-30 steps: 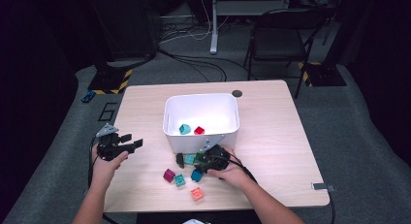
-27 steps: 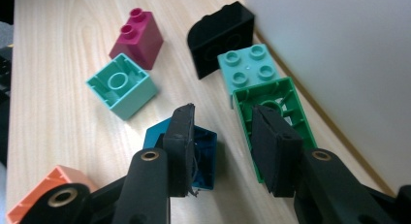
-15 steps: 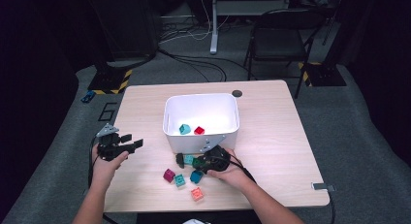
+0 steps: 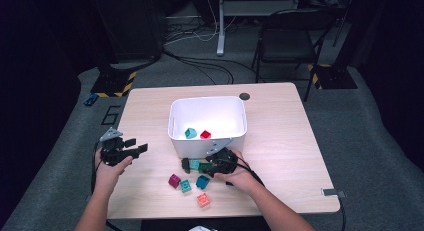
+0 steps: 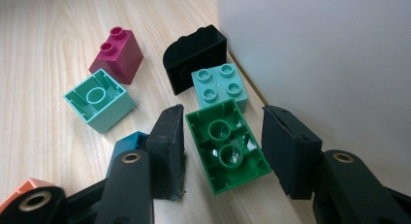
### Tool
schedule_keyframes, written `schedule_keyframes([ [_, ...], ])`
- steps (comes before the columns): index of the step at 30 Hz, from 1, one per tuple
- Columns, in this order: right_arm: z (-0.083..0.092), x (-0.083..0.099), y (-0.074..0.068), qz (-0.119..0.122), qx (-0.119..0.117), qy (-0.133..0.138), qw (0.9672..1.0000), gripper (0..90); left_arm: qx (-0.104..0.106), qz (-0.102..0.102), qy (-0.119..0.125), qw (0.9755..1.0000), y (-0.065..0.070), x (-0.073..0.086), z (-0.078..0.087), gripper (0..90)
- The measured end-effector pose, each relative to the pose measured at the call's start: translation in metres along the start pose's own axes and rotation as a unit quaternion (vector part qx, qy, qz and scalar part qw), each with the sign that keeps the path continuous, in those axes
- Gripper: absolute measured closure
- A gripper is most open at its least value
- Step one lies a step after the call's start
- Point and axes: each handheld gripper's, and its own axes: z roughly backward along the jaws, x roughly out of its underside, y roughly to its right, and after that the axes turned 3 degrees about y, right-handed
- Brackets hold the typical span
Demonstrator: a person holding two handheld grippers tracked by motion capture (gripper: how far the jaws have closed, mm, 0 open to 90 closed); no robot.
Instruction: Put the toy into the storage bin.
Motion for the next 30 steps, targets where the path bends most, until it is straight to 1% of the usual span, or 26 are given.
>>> schedule_keyframes([
  [2,-0.002,0.001,0.002,-0.001,0.001,-0.005,1.0000,50.5,0.000,0.000,0.000,1.0000,0.000,0.000,0.000,36.3],
  [3,-0.003,0.001,0.003,0.003,0.000,-0.007,1.0000,50.6,0.000,0.000,0.000,1.0000,0.000,0.000,0.000,36.3],
  [6,-0.004,0.002,0.003,-0.004,0.001,-0.014,0.9999,50.9,0.001,0.001,-0.001,1.0000,0.000,0.000,0.000,36.3],
  [8,-0.006,0.002,0.003,-0.002,-0.002,-0.017,0.9998,52.2,0.001,0.001,0.001,1.0000,0.000,0.000,0.000,36.3],
  [9,-0.006,0.002,0.003,0.003,-0.004,-0.020,0.9998,53.7,-0.001,0.002,0.006,1.0000,0.000,0.001,0.000,36.3],
  [13,-0.008,0.003,0.002,0.002,-0.006,-0.026,0.9996,55.4,0.000,0.001,0.005,1.0000,0.000,0.001,0.000,36.3],
  [14,-0.008,0.003,0.001,0.002,-0.006,-0.028,0.9996,55.4,0.001,0.001,0.001,1.0000,0.000,0.000,0.000,36.3],
  [15,-0.009,0.003,0.002,0.006,-0.005,-0.028,0.9996,55.3,0.001,0.001,0.000,1.0000,0.000,0.000,0.000,36.3],
  [16,-0.009,0.003,0.001,-0.004,-0.006,-0.034,0.9994,55.3,0.001,0.000,0.001,1.0000,0.000,0.000,0.000,36.3],
  [20,-0.010,0.002,0.001,-0.002,-0.007,-0.037,0.9993,55.9,0.001,0.001,0.000,1.0000,0.000,0.000,0.000,36.3],
  [21,-0.011,0.002,0.002,0.009,-0.009,-0.035,0.9993,56.0,0.001,0.001,0.000,1.0000,0.000,0.000,0.000,36.3],
  [23,-0.012,0.002,0.002,0.012,-0.008,-0.038,0.9992,56.0,0.001,0.001,0.000,1.0000,0.000,0.000,0.000,36.3],
  [25,-0.014,0.002,0.001,0.005,-0.008,-0.039,0.9992,56.2,-0.001,0.002,0.004,1.0000,0.000,0.001,0.000,36.3],
  [30,-0.014,0.002,0.001,0.004,-0.009,-0.044,0.9990,57.5,0.002,0.005,0.001,1.0000,-0.002,0.001,0.000,36.3],
])
